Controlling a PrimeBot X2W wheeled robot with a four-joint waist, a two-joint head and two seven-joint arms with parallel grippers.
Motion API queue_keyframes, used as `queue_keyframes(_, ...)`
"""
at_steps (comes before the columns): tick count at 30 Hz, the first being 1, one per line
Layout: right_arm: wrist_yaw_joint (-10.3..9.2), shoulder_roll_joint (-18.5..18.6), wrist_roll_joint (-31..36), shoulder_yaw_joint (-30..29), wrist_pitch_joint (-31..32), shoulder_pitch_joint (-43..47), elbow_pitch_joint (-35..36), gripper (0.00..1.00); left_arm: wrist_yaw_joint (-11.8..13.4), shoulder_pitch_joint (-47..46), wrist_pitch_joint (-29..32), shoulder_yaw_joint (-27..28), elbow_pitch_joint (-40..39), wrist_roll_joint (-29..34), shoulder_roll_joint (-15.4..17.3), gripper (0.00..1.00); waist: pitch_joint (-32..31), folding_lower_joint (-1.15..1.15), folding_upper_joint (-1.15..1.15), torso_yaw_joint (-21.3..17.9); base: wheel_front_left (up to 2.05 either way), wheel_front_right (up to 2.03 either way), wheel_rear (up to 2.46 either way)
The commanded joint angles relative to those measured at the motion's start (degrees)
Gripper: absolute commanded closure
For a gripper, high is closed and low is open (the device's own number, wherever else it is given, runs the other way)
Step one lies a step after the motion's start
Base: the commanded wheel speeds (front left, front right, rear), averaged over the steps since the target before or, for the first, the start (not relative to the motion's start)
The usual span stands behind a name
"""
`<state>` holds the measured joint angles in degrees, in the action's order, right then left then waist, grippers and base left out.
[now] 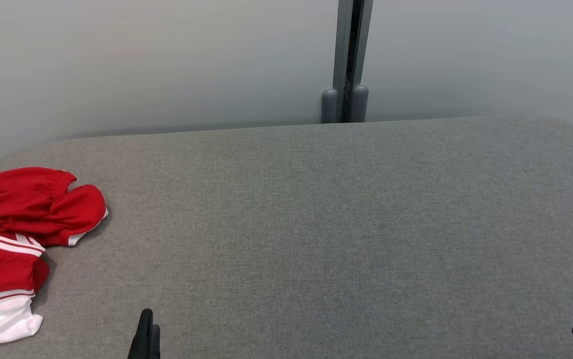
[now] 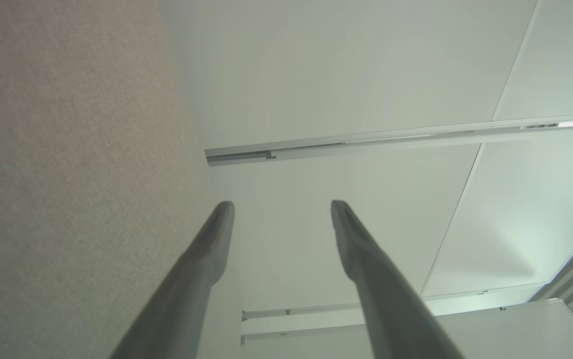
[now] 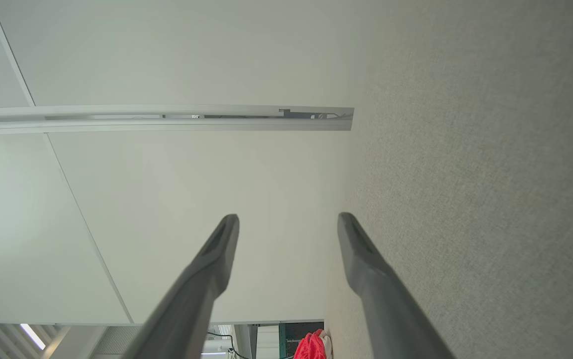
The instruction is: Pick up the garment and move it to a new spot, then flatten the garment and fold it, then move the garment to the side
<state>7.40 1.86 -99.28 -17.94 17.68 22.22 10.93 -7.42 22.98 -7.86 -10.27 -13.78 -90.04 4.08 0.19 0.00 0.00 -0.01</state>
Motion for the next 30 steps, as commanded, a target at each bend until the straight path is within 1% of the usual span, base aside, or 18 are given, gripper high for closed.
queue_keyframes(1, 0.02, 0.9, 1.3, 0.3, -1.1, -1.6, 0.2, 0.0, 0.0, -2.3, -0.3, 0.1, 0.1, 0.3, 0.0, 0.0, 0.0, 0.0, 0.0, 0.0, 0.0, 0.0, 0.0)
queue_keyframes(7, 0.03, 2.4, 6.4, 2.7, -4.4, -4.8, -0.9, 0.0, 0.0, -6.0, -1.0, 0.1, 1.7, 1.6, 0.3, 0.0, 0.1, 0.0, 0.0, 0.0, 0.0, 0.0, 0.0)
queue_keyframes(11, 0.03, 3.5, 11.5, 4.2, -6.2, -6.8, -1.4, 0.0, 0.0, -8.2, -1.5, 0.3, 2.7, 4.6, 1.0, 0.0, 0.1, 0.0, 0.0, 0.0, 0.0, 0.0, 0.0)
queue_keyframes(22, 0.05, 4.6, 29.0, 6.7, -10.4, -11.7, -1.2, 0.0, 0.0, -13.1, -2.5, 2.7, 3.9, 20.2, 0.7, 0.0, 0.1, 0.0, 0.0, 0.1, 0.0, 0.0, 0.0)
queue_keyframes(30, 0.06, 5.9, 41.8, 9.2, -13.2, -14.5, -0.8, 0.0, 1.3, -16.2, -3.0, 2.2, 4.6, 32.8, 1.5, 0.0, 0.2, 0.0, 0.0, 0.2, 0.0, 0.0, 0.0)
